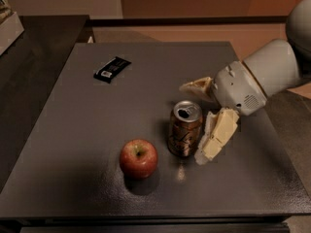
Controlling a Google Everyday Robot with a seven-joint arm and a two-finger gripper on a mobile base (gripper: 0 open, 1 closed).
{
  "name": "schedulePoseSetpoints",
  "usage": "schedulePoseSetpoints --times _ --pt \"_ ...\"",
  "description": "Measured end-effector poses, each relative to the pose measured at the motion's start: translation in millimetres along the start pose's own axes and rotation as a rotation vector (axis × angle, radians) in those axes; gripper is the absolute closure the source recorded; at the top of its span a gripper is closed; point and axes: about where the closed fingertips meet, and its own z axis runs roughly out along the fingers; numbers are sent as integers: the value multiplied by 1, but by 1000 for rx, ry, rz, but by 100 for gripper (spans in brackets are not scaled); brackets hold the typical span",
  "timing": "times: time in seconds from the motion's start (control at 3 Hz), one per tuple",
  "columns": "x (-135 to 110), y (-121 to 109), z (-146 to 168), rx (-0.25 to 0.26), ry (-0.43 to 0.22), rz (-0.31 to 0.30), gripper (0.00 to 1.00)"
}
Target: Move orange can near apple
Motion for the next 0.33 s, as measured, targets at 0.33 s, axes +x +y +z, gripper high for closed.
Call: schedulePoseSetpoints --times 0.33 --pt "0 0 0 0 0 0 0"
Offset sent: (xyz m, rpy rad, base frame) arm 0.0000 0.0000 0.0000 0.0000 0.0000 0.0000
